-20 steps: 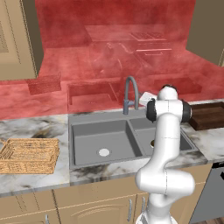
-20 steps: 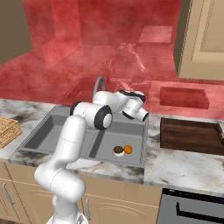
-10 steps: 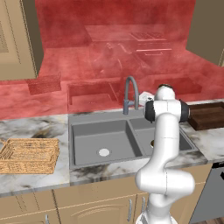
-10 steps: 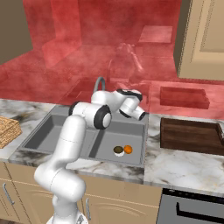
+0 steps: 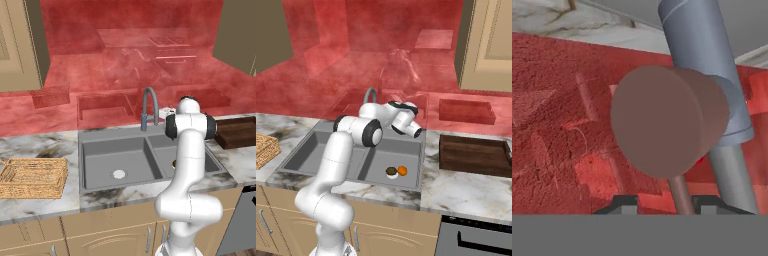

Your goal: Pick up all produce items and place them in the sink. Turn on the sink faucet to wash them. Then turn the sink off and put them in the tray.

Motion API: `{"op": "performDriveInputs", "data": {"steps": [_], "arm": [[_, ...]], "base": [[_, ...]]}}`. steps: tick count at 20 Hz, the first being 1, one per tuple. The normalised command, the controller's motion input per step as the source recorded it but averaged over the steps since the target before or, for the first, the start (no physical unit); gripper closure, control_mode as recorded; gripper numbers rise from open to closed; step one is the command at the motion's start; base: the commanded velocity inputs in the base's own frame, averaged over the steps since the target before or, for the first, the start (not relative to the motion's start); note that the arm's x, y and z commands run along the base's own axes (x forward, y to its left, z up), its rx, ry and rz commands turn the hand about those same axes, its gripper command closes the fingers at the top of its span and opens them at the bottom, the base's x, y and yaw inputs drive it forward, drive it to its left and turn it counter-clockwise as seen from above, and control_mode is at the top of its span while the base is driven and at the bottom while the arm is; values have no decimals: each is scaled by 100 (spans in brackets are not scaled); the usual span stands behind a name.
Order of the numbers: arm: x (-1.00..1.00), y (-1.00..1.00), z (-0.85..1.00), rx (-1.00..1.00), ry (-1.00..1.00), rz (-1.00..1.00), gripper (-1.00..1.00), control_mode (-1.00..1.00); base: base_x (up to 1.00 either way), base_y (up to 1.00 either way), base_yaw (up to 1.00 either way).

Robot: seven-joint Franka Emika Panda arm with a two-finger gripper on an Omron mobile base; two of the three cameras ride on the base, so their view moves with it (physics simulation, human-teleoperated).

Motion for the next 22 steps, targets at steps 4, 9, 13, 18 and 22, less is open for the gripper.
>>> {"op": "performDriveInputs", "data": {"steps": [4,9,13,18,22], "arm": [[0,-97,-27,7,19,-8,100,-100],[-2,-93,-48,1,15,-8,100,-100],[0,-74,-56,0,12,-10,100,-100],[-5,-59,-67,-1,9,-9,100,-100],[-9,6,-34,-9,0,-1,100,-100]], "base": [[0,0,0],[0,0,0],[0,0,0],[0,0,0],[0,0,0]]}}
